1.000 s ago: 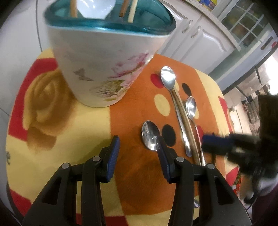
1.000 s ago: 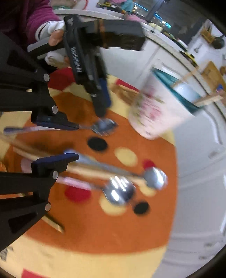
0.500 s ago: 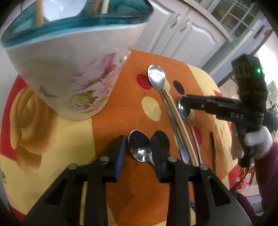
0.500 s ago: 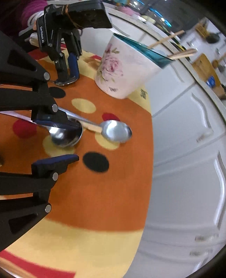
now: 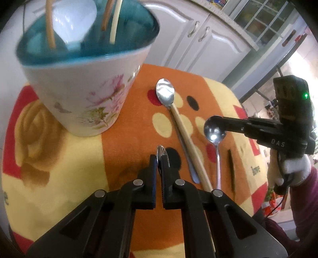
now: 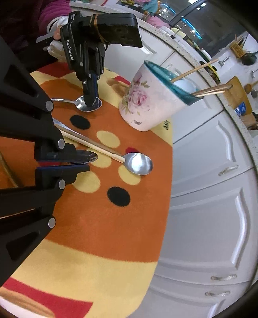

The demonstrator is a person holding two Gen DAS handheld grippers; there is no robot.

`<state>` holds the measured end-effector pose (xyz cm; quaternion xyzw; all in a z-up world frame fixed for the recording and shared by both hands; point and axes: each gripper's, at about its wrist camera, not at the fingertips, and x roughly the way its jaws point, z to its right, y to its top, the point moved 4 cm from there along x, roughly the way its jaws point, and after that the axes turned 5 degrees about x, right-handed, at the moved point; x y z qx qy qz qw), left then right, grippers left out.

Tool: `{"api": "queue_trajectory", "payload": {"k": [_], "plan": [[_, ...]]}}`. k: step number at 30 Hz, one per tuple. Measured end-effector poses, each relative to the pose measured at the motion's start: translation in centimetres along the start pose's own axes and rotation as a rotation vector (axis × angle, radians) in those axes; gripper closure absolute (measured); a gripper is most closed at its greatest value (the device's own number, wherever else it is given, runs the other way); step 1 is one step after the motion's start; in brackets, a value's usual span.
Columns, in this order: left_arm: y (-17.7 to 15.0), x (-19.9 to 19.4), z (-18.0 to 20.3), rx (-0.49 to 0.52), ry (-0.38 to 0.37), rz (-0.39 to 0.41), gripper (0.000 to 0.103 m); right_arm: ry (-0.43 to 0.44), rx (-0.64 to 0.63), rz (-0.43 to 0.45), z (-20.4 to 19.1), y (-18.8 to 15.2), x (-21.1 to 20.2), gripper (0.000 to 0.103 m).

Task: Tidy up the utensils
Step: 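Lift the metal spoon with the right tool and carry it over the floral cup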

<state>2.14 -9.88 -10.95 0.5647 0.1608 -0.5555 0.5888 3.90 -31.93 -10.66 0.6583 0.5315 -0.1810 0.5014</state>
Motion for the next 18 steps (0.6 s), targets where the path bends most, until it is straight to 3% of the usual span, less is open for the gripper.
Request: {"api": "queue_trajectory", "payload": {"k": [9, 18], "plan": [[1.3, -5.2, 0.9, 0.027, 0.013, 0.113, 0.103, -0.082, -0.085, 0.157, -2.8, 1.4, -5.2, 0.101], [2.4, -9.6, 1.4, 0.053, 0.027, 0.2, 0.103, -0.112, -0.12, 0.253, -4.7, 2.5, -8.6, 0.101]]}}
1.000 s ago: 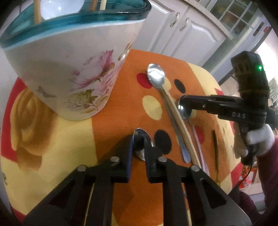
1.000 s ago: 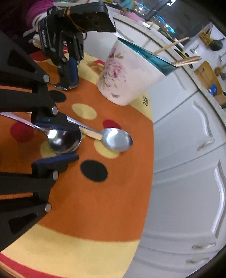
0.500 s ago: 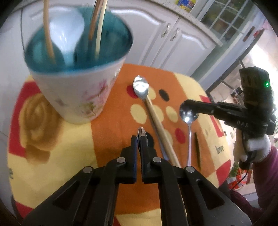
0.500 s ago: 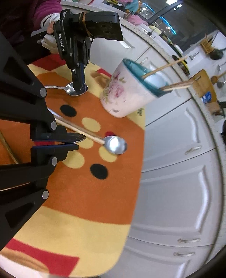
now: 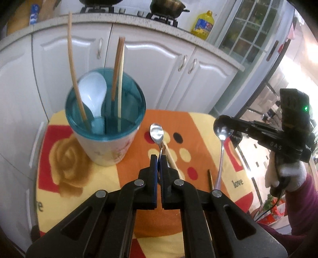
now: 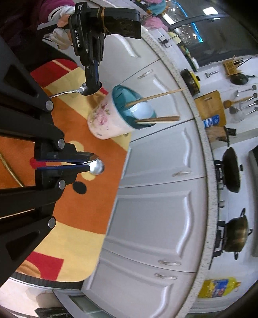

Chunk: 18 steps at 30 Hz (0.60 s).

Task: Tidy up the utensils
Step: 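Lift the metal spoon with the right tool and carry it over the floral cup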

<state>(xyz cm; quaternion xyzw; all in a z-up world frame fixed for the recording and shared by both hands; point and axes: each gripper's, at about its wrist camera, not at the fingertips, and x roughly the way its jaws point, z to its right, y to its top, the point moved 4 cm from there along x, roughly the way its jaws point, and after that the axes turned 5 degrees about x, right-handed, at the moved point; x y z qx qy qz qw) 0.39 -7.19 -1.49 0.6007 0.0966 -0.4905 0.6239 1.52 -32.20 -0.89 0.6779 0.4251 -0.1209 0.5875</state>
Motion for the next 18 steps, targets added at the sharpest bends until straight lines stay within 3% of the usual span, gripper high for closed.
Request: {"api": "queue_trajectory", "payload": {"k": [10, 18], "plan": [[2.5, -4.6, -1.2, -0.028, 0.012, 0.092, 0.103, 0.003, -0.041, 0.093, -2.6, 3.7, -2.3, 0.101], [7.4, -9.4, -4.3, -0.038, 0.122, 0.228, 0.103, -0.004, -0.07, 0.188, -5.8, 8.6, -2.1, 0.101]]}}
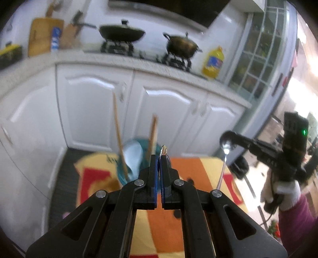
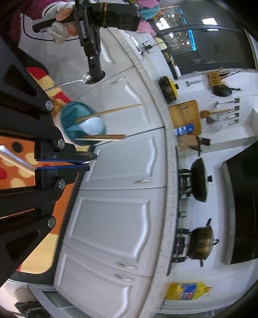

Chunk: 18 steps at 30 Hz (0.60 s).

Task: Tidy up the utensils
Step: 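Lift the metal spoon with the right tool and carry it over the floral cup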

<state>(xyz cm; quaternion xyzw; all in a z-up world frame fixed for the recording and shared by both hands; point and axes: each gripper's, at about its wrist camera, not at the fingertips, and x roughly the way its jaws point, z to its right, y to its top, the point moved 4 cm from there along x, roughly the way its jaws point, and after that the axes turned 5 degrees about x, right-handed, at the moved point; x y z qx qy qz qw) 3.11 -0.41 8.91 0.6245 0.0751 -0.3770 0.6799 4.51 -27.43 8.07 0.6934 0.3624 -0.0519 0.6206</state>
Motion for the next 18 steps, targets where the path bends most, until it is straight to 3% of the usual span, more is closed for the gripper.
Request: {"api": "queue_trajectory", "payload": {"k": [9, 18], "plan": [[5.2, -0.1, -4.3, -0.001, 0.122, 0.076, 0.103, -0.033, -0.043, 0.047, -2.4, 3.6, 3.8, 0.101], [6.5, 1.5, -6.2, 0.029, 0.247, 0.109, 0.102, -0.09, -0.085, 0.06, -3.3, 4.3, 7.0, 0.101]]}}
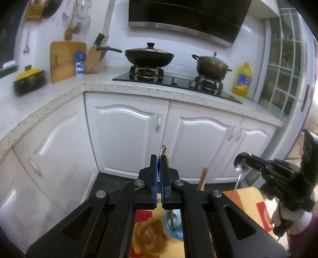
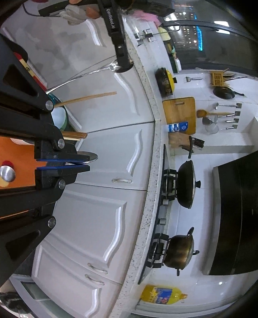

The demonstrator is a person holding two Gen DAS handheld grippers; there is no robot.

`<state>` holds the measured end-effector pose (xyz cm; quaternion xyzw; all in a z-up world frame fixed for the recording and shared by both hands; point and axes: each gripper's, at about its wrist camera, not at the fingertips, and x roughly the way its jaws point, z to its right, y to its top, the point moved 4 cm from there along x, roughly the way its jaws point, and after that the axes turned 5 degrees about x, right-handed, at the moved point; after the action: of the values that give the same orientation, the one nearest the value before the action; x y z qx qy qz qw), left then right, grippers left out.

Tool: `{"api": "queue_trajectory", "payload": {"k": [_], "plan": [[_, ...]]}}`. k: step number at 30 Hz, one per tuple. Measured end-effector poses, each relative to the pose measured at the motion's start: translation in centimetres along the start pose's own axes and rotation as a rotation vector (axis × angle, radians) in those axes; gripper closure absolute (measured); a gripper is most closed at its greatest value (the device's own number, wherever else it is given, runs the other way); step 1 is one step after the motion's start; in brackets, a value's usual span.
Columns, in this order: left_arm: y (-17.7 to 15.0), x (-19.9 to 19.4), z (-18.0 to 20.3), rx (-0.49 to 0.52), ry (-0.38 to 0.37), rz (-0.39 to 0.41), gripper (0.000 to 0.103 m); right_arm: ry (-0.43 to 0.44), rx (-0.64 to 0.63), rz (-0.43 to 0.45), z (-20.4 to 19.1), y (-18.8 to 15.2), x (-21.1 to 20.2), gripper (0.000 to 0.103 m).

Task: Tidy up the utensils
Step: 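Lift the metal spoon with the right tool and carry it over the floral cup, then lower the metal spoon into the floral cup and open the right tool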

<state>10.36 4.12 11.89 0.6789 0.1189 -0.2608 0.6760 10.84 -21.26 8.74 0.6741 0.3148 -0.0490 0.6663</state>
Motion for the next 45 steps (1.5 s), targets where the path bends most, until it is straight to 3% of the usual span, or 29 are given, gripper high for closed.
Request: {"api": "queue_trajectory", "payload": {"k": [10, 21, 38, 43, 45], "plan": [[-0.8, 1.9, 0.5, 0.056, 0.083, 0.011, 0.102, -0.054, -0.07, -0.002, -1.0, -0.6, 2.5, 0.101], [-3.9, 3.6, 2.8, 0.132, 0.11, -0.027, 0.102, -0.061, -0.098, -0.034, -1.6, -2.3, 4.4, 0.101], [-7.2, 4.9, 5.0, 0.122, 0.084, -0.095, 0.1, 0.066, -0.043, -0.219, -3.1, -7.2, 5.9, 0.096], [-7.4, 4.9, 5.2, 0.112, 0.081, -0.098, 0.1, 0.101, 0.03, -0.225, -2.3, -7.3, 5.6, 0.096], [-7.5, 5.0, 5.3, 0.107, 0.08, -0.102, 0.1, 0.115, 0.051, -0.233, -2.2, -7.2, 5.5, 0.09]]}}
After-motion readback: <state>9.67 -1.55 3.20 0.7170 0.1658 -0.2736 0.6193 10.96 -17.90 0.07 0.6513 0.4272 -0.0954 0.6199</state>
